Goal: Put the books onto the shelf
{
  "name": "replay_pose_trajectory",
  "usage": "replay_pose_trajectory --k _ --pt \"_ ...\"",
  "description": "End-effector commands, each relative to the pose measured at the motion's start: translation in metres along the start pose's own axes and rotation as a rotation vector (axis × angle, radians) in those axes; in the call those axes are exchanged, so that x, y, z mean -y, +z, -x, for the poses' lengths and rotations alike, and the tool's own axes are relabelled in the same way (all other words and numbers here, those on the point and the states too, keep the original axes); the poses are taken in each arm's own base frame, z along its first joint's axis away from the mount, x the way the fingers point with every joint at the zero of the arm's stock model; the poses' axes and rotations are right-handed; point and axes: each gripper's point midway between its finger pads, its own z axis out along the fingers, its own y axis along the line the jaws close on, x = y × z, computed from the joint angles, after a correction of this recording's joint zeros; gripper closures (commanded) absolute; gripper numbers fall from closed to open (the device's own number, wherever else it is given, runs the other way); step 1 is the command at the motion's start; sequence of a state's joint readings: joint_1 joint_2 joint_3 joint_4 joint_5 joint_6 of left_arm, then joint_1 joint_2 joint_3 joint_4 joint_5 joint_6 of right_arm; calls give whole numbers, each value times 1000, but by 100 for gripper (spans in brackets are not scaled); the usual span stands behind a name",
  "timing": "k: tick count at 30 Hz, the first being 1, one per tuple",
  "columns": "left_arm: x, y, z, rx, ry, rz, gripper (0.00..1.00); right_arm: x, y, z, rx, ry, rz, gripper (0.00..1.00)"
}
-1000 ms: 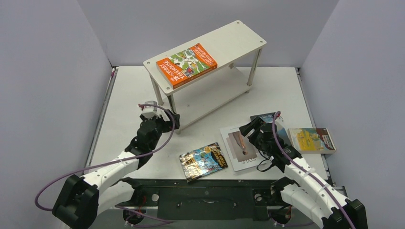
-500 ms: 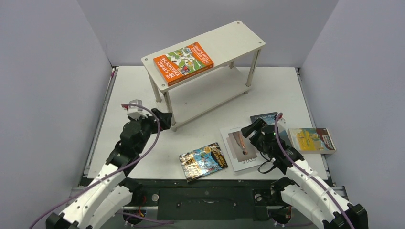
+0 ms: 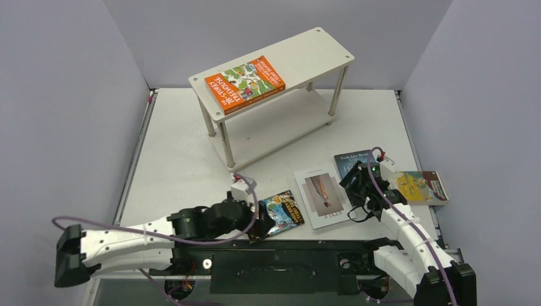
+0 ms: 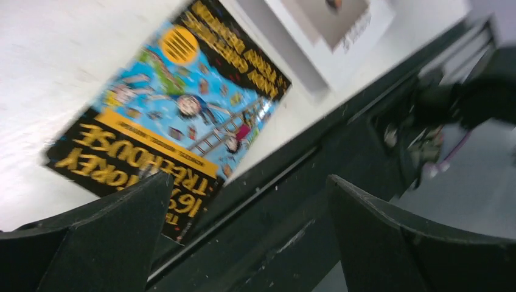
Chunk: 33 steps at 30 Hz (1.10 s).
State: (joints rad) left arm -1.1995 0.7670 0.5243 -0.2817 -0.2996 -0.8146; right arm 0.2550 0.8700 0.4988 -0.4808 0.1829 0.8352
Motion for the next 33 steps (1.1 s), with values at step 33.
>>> replay_pose_trajectory --k 33 --pt "51 150 -23 -403 -148 -83 22 -50 -18 -59 -194 83 363 27"
